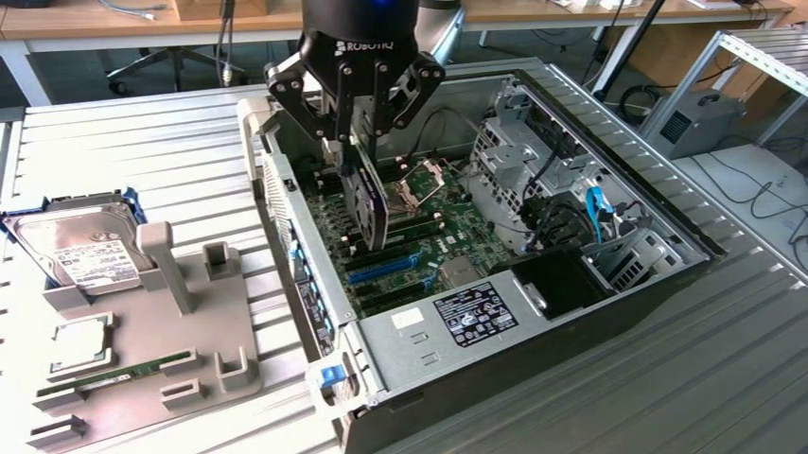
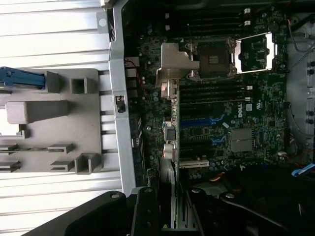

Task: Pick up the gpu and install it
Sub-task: 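Pick up the gpu and move the gpu toward the slot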

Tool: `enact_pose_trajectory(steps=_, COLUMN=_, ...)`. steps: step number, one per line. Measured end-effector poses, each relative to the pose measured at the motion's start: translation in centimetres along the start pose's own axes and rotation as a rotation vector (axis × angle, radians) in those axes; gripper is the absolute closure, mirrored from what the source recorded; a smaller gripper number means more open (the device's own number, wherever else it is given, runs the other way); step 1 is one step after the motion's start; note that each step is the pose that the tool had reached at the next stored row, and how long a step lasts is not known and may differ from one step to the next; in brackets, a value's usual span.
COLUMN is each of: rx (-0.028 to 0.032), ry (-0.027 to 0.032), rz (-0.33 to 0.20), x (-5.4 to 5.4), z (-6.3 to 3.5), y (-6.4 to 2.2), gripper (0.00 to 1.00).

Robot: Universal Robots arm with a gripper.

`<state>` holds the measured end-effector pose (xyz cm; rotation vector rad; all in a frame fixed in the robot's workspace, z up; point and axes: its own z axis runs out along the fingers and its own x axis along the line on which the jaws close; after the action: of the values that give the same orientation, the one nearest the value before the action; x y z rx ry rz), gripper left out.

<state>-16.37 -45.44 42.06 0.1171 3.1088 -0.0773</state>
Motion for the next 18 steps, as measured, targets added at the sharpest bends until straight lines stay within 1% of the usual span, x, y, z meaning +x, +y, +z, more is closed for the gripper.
enact_pose_trajectory(steps=18, rx=0.0061, ry=-0.0004, rz=0.000, x=-0.86, z=0.03, y=0.07, gripper=0.74)
